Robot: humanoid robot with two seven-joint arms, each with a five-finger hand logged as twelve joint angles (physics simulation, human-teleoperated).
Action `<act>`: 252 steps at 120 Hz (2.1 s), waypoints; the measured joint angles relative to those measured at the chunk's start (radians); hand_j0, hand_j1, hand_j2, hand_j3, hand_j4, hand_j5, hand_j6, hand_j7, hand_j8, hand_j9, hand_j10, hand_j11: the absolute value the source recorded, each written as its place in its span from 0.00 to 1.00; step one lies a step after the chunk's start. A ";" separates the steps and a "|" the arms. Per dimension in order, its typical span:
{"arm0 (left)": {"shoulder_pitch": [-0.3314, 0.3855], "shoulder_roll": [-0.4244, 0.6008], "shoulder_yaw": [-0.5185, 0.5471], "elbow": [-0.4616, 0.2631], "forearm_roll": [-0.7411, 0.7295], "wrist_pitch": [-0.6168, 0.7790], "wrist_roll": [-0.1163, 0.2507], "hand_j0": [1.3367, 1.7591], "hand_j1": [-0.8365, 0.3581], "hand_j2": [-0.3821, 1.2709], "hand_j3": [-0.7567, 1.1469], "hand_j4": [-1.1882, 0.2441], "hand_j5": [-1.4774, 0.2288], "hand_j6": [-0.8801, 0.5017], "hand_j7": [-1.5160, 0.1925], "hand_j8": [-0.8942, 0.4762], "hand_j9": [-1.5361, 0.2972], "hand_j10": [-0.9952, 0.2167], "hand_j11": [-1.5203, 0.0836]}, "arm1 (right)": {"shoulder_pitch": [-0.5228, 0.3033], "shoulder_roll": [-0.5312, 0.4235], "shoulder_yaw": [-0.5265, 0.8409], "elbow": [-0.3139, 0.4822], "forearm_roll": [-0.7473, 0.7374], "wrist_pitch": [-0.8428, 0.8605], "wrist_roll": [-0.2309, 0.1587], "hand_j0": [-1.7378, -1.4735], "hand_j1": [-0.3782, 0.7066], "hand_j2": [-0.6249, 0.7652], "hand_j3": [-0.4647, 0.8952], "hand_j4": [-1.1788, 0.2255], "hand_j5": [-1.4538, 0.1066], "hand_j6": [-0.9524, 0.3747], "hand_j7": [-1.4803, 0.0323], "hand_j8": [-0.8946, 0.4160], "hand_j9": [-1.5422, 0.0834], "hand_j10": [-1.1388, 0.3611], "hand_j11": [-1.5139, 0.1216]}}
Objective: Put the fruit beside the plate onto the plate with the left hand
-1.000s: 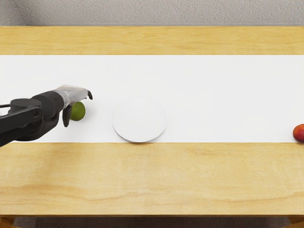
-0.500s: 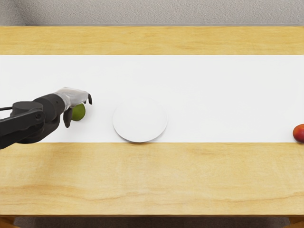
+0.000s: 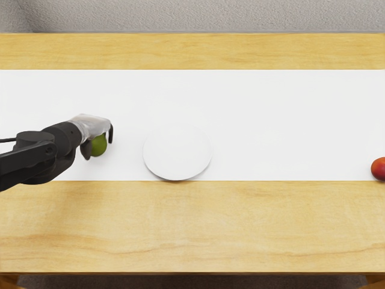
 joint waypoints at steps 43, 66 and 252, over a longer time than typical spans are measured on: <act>-0.008 -0.002 0.005 0.009 0.001 -0.003 0.000 0.72 0.48 0.39 0.40 0.44 0.23 0.45 0.25 0.46 0.24 0.36 0.25 | 0.000 0.000 0.000 0.000 0.000 0.000 0.000 0.30 0.07 0.44 0.34 0.81 0.90 0.69 0.95 0.66 0.92 0.74 0.90; -0.070 -0.015 0.005 0.005 0.003 -0.010 0.001 0.71 0.48 0.38 0.40 0.44 0.21 0.47 0.22 0.47 0.21 0.36 0.21 | 0.000 0.000 0.000 0.000 0.000 0.000 0.000 0.30 0.07 0.44 0.34 0.81 0.90 0.69 0.95 0.66 0.92 0.74 0.90; -0.179 -0.218 -0.001 -0.087 -0.156 -0.023 0.000 0.76 0.72 0.28 0.40 0.62 0.64 0.46 0.66 0.47 0.62 0.57 0.70 | 0.000 0.000 0.002 -0.035 0.002 -0.002 -0.001 0.30 0.07 0.44 0.34 0.81 0.90 0.69 0.95 0.65 0.92 0.74 0.90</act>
